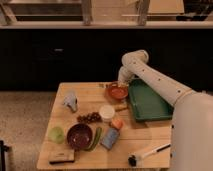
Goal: Place fork in red bowl
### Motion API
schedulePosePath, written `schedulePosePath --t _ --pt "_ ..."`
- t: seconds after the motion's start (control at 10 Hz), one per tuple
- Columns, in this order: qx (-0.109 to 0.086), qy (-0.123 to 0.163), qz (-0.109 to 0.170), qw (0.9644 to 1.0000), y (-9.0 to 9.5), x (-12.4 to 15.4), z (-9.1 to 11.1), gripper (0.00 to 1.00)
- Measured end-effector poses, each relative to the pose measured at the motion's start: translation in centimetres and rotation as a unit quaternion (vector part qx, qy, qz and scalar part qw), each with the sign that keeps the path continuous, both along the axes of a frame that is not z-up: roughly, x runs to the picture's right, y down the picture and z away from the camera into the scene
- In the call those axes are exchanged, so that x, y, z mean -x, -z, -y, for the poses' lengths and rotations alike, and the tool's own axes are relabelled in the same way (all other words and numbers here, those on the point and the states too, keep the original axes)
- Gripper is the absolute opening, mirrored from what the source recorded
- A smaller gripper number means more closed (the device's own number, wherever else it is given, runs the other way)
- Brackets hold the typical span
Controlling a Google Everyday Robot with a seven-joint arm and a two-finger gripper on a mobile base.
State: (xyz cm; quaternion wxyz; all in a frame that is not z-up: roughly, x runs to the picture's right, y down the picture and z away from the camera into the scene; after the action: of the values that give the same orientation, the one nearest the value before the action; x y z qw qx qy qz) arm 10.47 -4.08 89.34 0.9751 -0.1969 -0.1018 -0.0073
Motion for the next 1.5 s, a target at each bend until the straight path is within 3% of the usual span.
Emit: schedulePosePath --t 0.2,0.6,1.0,1.5 --pt "0.004 0.020 0.009 0.9998 -0.3 -0.1 0.0 0.01" --pt "0.021 0.071 0.047 0.9961 -1.5 -0.4 -0.3 0.00" --pt "0.036 0.117 0.095 0.9880 -3.0 0.0 0.0 0.00" --pt "0.052 0.134 0.130 0.9811 -4.9 -0.4 0.3 0.00"
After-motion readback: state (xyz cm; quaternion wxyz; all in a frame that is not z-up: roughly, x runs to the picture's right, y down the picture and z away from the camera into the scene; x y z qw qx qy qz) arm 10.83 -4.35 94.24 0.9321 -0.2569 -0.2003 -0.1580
